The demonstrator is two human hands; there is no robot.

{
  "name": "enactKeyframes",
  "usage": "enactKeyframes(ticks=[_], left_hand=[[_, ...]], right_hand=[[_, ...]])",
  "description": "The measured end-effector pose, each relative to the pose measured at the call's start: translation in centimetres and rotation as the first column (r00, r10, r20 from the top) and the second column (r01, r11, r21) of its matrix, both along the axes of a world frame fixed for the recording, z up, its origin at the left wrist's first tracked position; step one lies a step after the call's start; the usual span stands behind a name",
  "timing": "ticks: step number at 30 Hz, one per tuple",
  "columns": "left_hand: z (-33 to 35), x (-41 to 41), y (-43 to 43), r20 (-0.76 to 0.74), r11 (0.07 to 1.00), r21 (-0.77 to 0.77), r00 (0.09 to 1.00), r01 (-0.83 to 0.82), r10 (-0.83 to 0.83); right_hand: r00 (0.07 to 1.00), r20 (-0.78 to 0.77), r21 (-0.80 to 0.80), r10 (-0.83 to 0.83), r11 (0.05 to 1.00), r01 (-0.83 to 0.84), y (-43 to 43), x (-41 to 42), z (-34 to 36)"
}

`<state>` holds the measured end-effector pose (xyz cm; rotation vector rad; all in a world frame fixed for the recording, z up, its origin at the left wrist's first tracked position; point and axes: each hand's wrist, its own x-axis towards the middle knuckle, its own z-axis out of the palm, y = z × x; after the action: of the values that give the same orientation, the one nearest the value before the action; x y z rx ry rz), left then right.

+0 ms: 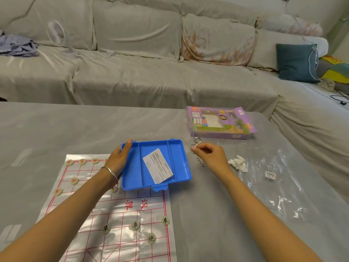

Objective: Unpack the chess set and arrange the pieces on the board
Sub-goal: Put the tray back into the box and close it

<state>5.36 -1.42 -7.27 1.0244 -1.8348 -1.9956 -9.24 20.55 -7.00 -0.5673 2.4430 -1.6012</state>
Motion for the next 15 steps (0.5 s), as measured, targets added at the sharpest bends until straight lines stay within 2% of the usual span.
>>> enactKeyframes(ticks=[1, 3, 6, 9, 12, 13, 15], left_hand=[[0.0, 0.1, 0.3, -0.005, 1.000, 0.008, 1.000, 0.003, -0.003], [0.3, 0.1, 1.0, -0.014, 1.000, 0.027, 1.000, -0.012, 0.013], [0.8, 0.2, 1.8, -0.034, 0.996, 0.069, 0.997, -0.061, 0.063], [1.3, 0.3, 2.0, -0.035, 0.995, 0.067, 0.997, -0.073, 0.075], [1.4, -0.1, 1.7, -0.034, 0.996, 0.052, 0.997, -0.070, 0.072], [1.3, -0.3, 1.6, -0.029, 0.997, 0.043, 0.997, -0.067, 0.068], [1.0, -0.6, 1.6, -0.023, 0.997, 0.035, 0.998, -0.063, 0.064]], right_hand=[[0.997, 0.002, 0.012, 0.076, 0.997, -0.076, -0.6, 0.7, 0.9], [0.984, -0.019, 0.137, 0.178, 0.975, -0.174, -1.7, 1.6, 1.9], [0.976, -0.118, 0.301, 0.183, 0.943, -0.140, -2.4, 1.8, 1.7], [0.973, -0.178, 0.222, 0.148, 0.969, -0.107, -1.8, 1.6, 1.4], [0.983, -0.185, 0.031, -0.013, 0.999, 0.019, -0.3, 0.2, 0.6], [0.981, -0.170, 0.021, -0.093, 0.995, 0.098, 0.4, -0.4, -0.3], [0.975, -0.106, 0.124, -0.194, 0.971, 0.206, 2.0, -1.3, -2.9]])
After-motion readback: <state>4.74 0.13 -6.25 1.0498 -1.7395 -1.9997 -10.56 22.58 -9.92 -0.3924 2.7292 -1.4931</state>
